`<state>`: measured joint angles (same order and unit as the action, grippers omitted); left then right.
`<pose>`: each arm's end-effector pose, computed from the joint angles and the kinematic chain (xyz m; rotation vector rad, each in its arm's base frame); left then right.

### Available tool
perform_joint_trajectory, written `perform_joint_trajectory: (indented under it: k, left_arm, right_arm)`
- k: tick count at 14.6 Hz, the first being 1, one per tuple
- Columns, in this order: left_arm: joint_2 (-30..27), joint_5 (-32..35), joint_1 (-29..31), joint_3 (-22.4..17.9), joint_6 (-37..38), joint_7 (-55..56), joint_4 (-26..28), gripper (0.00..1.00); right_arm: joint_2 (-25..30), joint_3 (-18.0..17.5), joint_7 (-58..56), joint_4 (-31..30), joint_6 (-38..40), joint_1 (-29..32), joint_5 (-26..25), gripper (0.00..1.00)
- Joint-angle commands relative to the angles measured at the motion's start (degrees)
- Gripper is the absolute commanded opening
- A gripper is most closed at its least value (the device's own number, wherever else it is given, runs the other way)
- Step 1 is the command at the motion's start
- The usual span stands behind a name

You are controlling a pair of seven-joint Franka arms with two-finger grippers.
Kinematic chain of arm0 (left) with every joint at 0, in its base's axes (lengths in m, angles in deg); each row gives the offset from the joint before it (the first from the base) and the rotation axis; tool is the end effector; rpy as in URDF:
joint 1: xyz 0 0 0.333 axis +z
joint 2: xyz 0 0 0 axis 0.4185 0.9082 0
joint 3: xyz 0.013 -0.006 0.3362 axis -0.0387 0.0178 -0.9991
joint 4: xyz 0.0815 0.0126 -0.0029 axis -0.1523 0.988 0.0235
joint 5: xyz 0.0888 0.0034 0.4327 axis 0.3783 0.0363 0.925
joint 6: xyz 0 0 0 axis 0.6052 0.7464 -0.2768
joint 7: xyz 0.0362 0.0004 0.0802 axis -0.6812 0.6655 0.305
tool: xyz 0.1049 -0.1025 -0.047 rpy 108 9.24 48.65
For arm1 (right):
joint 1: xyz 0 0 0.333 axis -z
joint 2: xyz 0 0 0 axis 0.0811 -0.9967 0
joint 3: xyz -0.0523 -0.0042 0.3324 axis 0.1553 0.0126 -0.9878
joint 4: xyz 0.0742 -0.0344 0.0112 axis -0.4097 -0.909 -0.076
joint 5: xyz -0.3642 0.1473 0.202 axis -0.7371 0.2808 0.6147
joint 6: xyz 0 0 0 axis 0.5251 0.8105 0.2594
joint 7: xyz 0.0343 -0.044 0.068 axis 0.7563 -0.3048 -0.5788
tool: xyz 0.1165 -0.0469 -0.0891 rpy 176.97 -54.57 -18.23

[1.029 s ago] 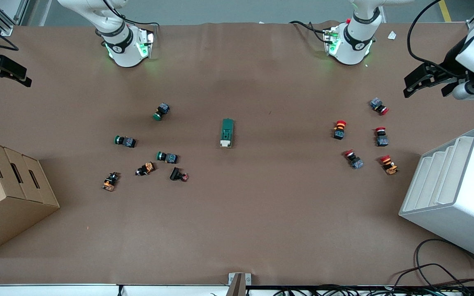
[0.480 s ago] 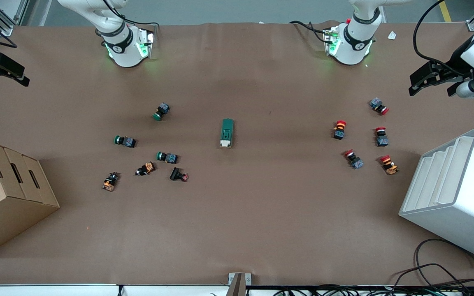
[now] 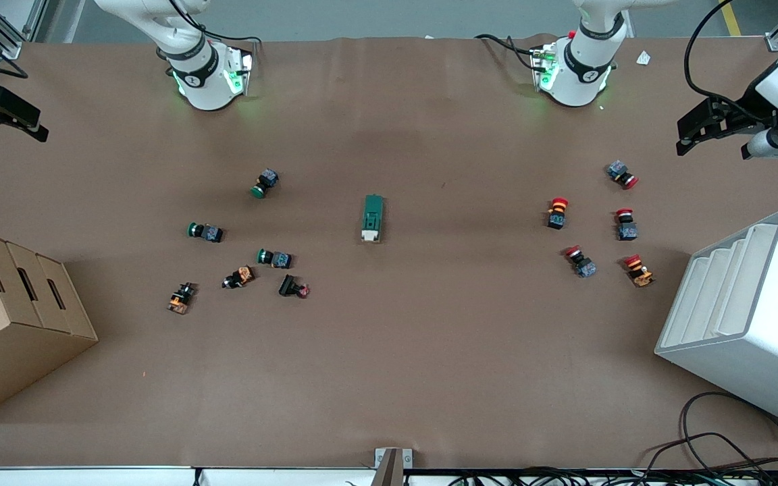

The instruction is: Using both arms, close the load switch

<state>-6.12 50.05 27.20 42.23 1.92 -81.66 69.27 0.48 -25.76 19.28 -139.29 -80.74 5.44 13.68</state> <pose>0.5705 -0.0659 0.6326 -3.1324 0.1394 0.0159 0.5330 -0.0420 0.6354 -3.1281 0.0754 0.0625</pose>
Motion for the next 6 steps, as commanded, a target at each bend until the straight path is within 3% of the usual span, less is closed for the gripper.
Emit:
perform_joint_trajectory:
  k: [1, 6]
  left_arm:
    - [-0.7, 1.0, 0.5, 0.4, 0.4, -0.4, 0.1, 1.00]
    - [0.0, 1.0, 0.5, 0.4, 0.4, 0.6, -0.7, 1.00]
  right_arm:
    - [0.2, -0.5, 0.8, 1.0, 0.3, 0.5, 0.7, 1.00]
    - [0.2, -0.5, 1.5, 0.9, 1.9, 0.6, 1.0, 1.00]
